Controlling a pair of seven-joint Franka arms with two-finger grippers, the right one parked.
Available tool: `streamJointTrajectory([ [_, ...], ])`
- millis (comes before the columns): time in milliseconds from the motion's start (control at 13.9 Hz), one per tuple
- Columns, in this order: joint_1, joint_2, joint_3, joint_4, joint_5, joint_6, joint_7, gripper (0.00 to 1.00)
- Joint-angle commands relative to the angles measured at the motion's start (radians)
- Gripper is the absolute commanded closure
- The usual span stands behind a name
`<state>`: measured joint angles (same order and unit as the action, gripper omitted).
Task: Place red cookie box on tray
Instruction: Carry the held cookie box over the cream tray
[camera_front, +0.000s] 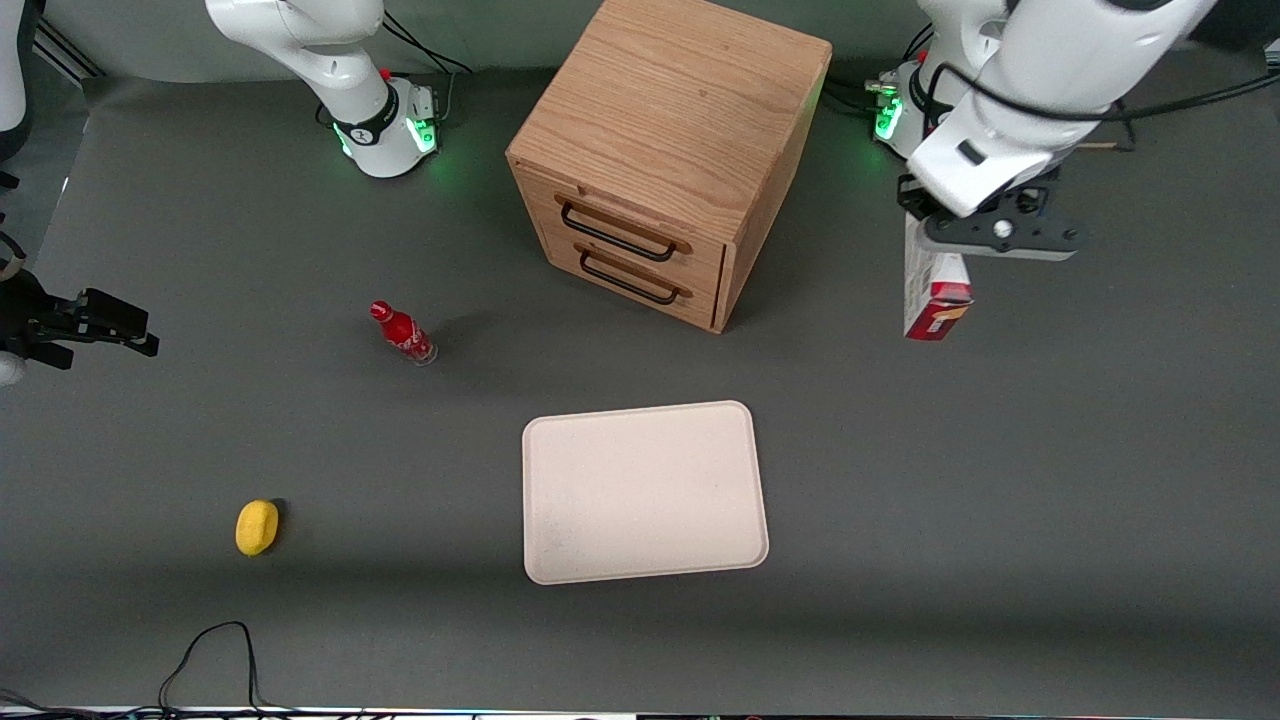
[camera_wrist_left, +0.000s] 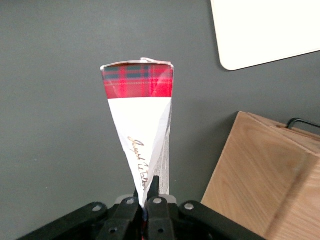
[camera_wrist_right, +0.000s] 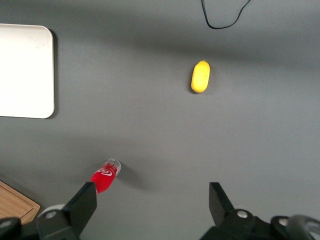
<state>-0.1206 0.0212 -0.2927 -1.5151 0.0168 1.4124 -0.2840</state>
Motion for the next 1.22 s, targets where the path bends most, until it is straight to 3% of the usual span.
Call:
streamJointTrajectory([
  [0, -0.008, 0.162, -0.003, 0.167, -0.026, -0.046, -0.017, 1.00],
  [216, -0.069, 0.389, -0.045, 0.368, -0.029, -0.014, -0.235, 1.00],
  [432, -0.166, 0.586, -0.049, 0.502, 0.017, 0.084, -0.485, 1.00],
  [864, -0.246, 0.815, -0.043, 0.489, 0.173, 0.451, -0.603, 1.00],
  [1152, -0.241, 0.859, -0.042, 0.442, 0.261, 0.536, -0.597, 1.00],
])
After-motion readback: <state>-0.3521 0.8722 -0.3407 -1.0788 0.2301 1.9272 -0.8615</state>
